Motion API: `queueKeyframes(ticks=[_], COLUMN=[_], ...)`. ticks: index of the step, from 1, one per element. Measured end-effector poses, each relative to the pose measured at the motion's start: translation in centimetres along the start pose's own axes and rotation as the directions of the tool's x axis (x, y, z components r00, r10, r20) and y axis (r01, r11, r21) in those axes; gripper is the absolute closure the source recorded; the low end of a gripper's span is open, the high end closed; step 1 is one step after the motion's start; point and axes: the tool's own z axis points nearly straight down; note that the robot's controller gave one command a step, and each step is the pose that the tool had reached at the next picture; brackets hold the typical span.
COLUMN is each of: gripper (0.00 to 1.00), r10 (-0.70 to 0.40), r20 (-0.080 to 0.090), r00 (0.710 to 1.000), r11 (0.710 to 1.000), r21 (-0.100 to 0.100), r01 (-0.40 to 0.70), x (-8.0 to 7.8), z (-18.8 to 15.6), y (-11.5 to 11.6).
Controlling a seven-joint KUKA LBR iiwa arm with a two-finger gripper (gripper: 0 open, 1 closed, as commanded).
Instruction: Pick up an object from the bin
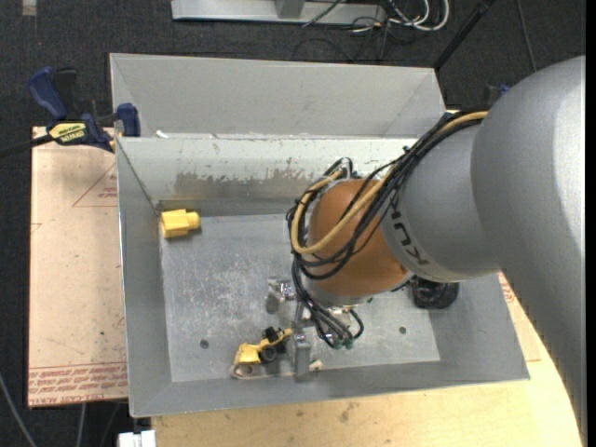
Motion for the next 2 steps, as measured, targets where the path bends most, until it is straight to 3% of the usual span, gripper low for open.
queueKeyframes(ticks=[1,2], gripper=[1.0,1.0], r10=[-0.083,-0.083], r20=[0.003,0.003], r00=[0.997,0.997], r11=[0.997,0.997], r21=[-0.001,-0.001], r01=[0.083,0.083], x=[-0.75,-0.74], z=[-0.05,-0.04], y=[-4.7,-4.71])
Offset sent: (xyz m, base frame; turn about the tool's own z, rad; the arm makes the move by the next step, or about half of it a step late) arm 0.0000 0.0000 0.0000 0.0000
